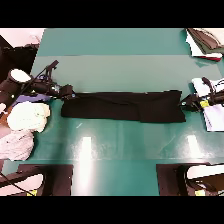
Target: Fold the shirts.
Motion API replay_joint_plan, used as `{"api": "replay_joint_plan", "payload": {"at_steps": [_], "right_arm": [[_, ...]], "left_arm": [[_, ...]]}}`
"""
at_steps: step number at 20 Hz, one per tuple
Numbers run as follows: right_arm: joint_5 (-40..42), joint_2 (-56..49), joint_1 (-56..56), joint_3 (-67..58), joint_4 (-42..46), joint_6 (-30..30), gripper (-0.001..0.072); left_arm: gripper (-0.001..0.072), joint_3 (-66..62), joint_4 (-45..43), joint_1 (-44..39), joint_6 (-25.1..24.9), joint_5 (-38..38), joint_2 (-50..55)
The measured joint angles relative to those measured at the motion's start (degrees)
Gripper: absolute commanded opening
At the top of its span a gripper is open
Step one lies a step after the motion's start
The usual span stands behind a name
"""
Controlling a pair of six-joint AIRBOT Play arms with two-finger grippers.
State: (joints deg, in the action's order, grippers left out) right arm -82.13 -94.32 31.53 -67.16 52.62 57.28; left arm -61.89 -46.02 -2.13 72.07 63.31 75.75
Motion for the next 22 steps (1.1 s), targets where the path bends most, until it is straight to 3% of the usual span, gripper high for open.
{"api": "replay_joint_plan", "payload": {"at_steps": [1, 3, 6, 8, 9, 10, 12, 13, 22], "right_arm": [[0.1, -0.4, -0.4, 0.1, -0.7, -1.0, 0.0579], [0.5, -1.1, -1.4, 0.1, -2.2, -2.5, 0.0574], [1.0, -1.5, -3.1, 0.3, -3.4, -3.6, 0.0437], [1.1, -1.6, -4.2, 0.3, -3.8, -4.1, 0.0431], [1.1, -1.7, -4.6, 0.3, -4.0, -4.3, 0.0367], [1.1, -1.7, -5.0, 0.3, -4.0, -4.5, 0.0234], [1.4, -1.7, -5.5, 0.3, -4.0, -4.7, 0.0157], [1.2, -1.7, -5.7, 0.3, -4.3, -4.8, 0.0042], [-2.2, 1.7, -6.0, -0.3, -7.6, -6.9, 0.0015]], "left_arm": [[0.0026, 0.0, 0.0, -0.7, 0.1, -0.3, 0.0], [0.0026, 0.0, 0.0, -1.5, 0.9, -0.8, 0.0], [0.0026, 0.0, 0.0, -2.2, 2.0, -1.4, 0.0], [0.0026, 0.0, 0.0, -2.4, 2.4, -1.5, 0.0], [0.0026, 0.0, 0.0, -2.4, 2.5, -1.6, 0.0], [0.0026, 0.0, 0.0, -2.4, 2.6, -1.6, 0.0], [0.0026, 0.0, 0.0, -2.5, 2.8, -1.7, 0.0], [0.0026, 0.0, 0.0, -2.5, 2.9, -1.7, 0.0], [0.0025, -0.4, -0.1, -5.8, 5.2, -3.6, 0.8]]}}
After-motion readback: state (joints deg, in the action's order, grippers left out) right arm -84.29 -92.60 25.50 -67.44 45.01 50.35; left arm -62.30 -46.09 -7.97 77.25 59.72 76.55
